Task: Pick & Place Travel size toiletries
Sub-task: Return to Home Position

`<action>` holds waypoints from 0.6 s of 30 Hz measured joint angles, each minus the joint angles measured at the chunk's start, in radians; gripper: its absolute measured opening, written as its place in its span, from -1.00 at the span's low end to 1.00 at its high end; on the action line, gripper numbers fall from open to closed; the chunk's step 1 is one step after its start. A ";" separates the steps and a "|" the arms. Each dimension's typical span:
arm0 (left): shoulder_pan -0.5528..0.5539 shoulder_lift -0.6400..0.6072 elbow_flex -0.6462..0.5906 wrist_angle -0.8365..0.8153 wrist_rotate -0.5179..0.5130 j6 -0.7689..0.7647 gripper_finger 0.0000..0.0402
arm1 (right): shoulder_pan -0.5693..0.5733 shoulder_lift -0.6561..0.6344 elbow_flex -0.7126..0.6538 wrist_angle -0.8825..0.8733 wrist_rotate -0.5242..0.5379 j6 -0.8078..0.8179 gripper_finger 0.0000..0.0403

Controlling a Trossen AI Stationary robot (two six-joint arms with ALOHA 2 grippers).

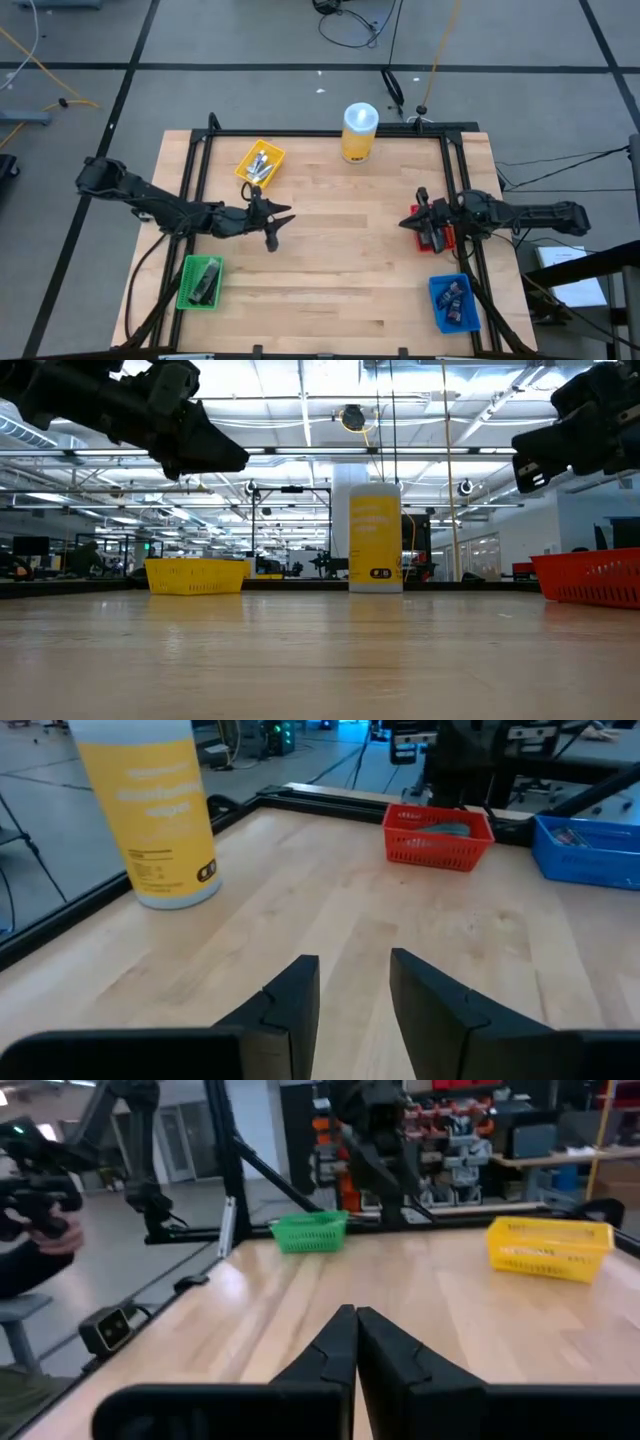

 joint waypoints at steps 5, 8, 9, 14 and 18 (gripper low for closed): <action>0.000 -0.080 0.000 -0.084 0.017 -0.001 -0.42 | -0.029 -0.071 -0.001 -0.097 0.002 0.006 -1.00; -0.005 -0.167 0.000 -0.181 0.024 -0.002 -0.48 | -0.041 -0.100 -0.002 -0.108 0.002 0.013 -1.00; -0.008 -0.204 0.000 -0.207 0.024 0.001 -0.50 | -0.043 -0.106 -0.002 -0.114 0.001 0.013 -1.00; -0.015 -0.404 -0.043 -0.281 0.060 0.059 -0.64 | -0.045 -0.134 -0.032 -0.126 -0.025 0.015 -1.00; -0.005 -0.599 -0.106 -0.349 0.133 0.080 -0.78 | -0.045 -0.137 -0.055 -0.114 -0.025 0.021 -1.00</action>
